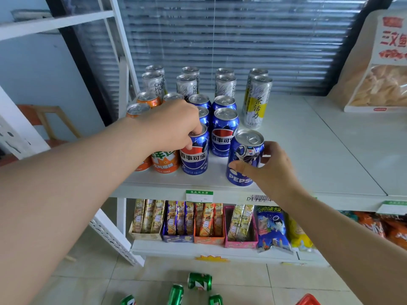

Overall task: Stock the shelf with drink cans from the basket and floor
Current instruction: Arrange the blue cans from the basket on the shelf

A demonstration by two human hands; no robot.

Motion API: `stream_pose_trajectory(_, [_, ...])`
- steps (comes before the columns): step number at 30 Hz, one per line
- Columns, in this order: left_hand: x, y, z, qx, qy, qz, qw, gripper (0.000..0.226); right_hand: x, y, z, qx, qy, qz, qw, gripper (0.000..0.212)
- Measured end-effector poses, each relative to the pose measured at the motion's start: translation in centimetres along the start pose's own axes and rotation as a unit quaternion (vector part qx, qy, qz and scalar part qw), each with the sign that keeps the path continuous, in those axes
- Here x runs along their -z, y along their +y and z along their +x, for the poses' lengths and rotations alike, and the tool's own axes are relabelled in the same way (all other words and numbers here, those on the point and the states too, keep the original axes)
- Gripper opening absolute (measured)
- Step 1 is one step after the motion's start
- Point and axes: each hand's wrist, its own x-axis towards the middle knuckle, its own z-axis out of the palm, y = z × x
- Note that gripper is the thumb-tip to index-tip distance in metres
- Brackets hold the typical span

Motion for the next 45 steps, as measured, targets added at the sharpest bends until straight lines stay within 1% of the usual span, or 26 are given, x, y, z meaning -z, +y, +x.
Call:
stream_pose_trajectory(1, [0.0, -0.1, 0.1, 0.003, -0.002, -0.005, 1.0, 0.029, 0.1, -0.1, 0.0, 0.001, 0.007, -0.026, 1.0, 0.079])
stream_pose_trajectory(3, [0.0, -0.1, 0.2, 0.006, -0.005, -0.008, 1.0, 0.028, 0.5, -0.4, -0.1, 0.011, -0.013, -0.054, 0.998, 0.095])
stream_pose_trajectory(5, [-0.1, -0.2, 0.2, 0.005, 0.0, -0.014, 1.0, 0.027, 1.0, -0.7, 0.1, 0.021, -0.063, -0.06, 0.996, 0.108])
stream_pose_trajectory(7, [-0.3, -0.3, 0.0, 0.005, 0.006, -0.017, 1.0, 0.027, 1.6, -1.0, 0.4, 0.015, -0.12, -0.023, 0.992, 0.111])
stream_pose_trajectory(8, [-0.3, -0.4, 0.0, 0.006, 0.007, -0.017, 1.0, 0.027, 1.8, -0.9, 0.6, 0.011, -0.138, -0.008, 0.99, 0.11])
stream_pose_trajectory(10, [-0.3, -0.4, 0.2, 0.009, 0.005, -0.016, 1.0, 0.027, 2.1, -0.6, 0.8, 0.012, -0.139, -0.018, 0.99, 0.102])
stream_pose_trajectory(13, [-0.3, -0.5, 0.4, 0.015, -0.002, -0.018, 1.0, 0.027, 1.6, 0.1, 0.8, 0.038, -0.091, -0.07, 0.993, 0.088])
stream_pose_trajectory(14, [-0.3, -0.5, 0.4, 0.017, -0.002, -0.018, 1.0, 0.027, 1.4, 0.2, 0.7, 0.041, -0.075, -0.076, 0.993, 0.089])
stream_pose_trajectory(16, [-0.4, -0.5, 0.4, 0.018, 0.0, -0.016, 1.0, 0.027, 1.3, 0.5, 0.6, 0.047, -0.055, -0.085, 0.994, 0.099])
stream_pose_trajectory(18, [-0.4, -0.4, 0.3, 0.015, 0.006, -0.013, 1.0, 0.028, 1.4, 0.8, 0.3, 0.057, -0.062, -0.096, 0.992, 0.107])
stream_pose_trajectory(19, [-0.4, -0.4, 0.3, 0.015, 0.01, -0.016, 1.0, 0.029, 1.4, 0.8, 0.1, 0.059, -0.075, -0.091, 0.991, 0.105])
stream_pose_trajectory(21, [-0.5, -0.3, 0.3, 0.018, 0.012, -0.026, 0.999, 0.036, 1.2, 1.1, -0.2, 0.057, -0.086, -0.067, 0.992, 0.091])
stream_pose_trajectory(23, [-0.5, -0.3, 0.3, 0.02, 0.014, -0.035, 0.999, 0.038, 0.8, 1.3, -0.4, 0.045, -0.058, -0.05, 0.996, 0.078])
stream_pose_trajectory(26, [-0.5, -0.4, 0.2, 0.017, 0.017, -0.022, 0.999, 0.03, 0.1, 1.1, -0.6, 0.047, -0.029, -0.052, 0.997, 0.069])
stream_pose_trajectory(31, [-0.5, -0.3, 0.3, 0.02, 0.016, -0.02, 0.999, 0.029, -1.2, 0.5, -0.4, 0.053, -0.016, -0.052, 0.997, 0.065])
stream_pose_trajectory(35, [-0.3, -0.3, 0.3, 0.028, 0.014, -0.037, 0.999, 0.036, -2.1, 0.0, 0.0, 0.045, -0.007, -0.061, 0.997, 0.065])
stream_pose_trajectory(38, [-0.4, -0.3, 0.3, 0.026, 0.018, -0.038, 0.999, 0.034, -2.4, -0.4, 0.4, 0.032, -0.002, -0.072, 0.997, 0.063])
stream_pose_trajectory(45, [-0.4, -0.4, 0.4, 0.028, 0.024, -0.05, 0.998, 0.042, -3.3, -0.6, 0.8, 0.029, 0.008, -0.086, 0.996, 0.062])
